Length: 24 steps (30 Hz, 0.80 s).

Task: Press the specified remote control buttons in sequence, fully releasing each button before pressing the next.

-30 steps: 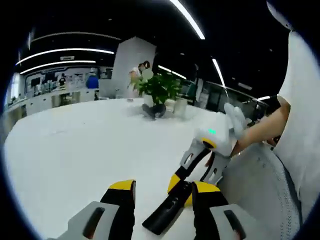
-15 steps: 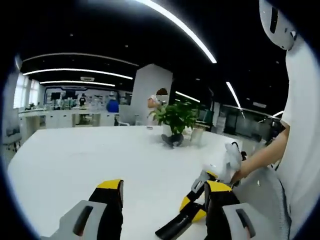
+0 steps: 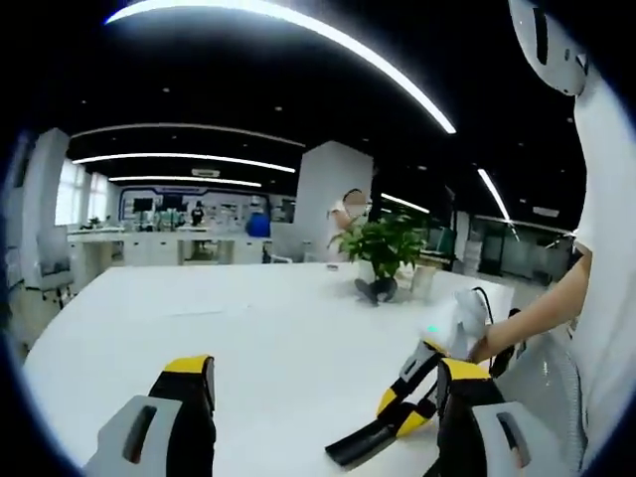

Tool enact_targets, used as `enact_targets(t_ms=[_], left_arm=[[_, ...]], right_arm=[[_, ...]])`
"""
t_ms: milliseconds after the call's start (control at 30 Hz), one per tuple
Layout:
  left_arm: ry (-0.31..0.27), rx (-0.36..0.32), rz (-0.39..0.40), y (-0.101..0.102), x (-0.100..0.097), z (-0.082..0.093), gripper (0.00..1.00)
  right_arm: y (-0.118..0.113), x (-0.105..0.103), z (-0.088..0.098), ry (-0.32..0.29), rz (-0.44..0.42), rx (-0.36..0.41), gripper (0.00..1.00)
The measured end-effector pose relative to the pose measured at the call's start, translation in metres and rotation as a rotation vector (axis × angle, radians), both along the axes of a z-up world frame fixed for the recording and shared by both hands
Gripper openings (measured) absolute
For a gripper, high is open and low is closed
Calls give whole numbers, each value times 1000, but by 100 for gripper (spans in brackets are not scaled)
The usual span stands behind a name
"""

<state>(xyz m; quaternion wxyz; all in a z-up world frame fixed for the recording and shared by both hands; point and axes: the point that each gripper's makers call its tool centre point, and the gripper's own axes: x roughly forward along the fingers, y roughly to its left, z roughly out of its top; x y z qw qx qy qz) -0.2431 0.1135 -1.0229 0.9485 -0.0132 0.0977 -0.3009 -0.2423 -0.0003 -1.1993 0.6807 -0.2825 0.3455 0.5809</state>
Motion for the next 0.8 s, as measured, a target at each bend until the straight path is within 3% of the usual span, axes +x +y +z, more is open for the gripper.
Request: enact_targets(t_ms=[133, 800], left_arm=[[-8, -30, 31, 3, 0, 5, 99], [-11, -17, 120, 22, -4, 4, 99]], right_arm=[[-1, 7, -1, 0, 2, -4, 22], [-22, 65, -2, -24, -45, -63, 22]])
